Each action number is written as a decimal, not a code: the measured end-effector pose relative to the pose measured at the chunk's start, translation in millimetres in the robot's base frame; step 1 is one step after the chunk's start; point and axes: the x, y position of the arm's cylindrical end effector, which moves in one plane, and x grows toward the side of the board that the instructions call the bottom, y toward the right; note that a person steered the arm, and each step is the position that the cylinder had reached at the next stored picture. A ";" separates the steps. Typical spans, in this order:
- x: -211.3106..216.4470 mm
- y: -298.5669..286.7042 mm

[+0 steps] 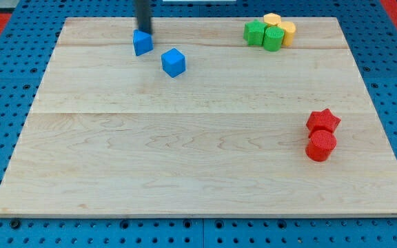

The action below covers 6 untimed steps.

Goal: Push the blue triangle diagonal to the blue cube

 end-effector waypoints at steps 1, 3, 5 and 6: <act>56.6 -26.0; -34.1 -21.1; 52.8 44.9; 110.9 -21.8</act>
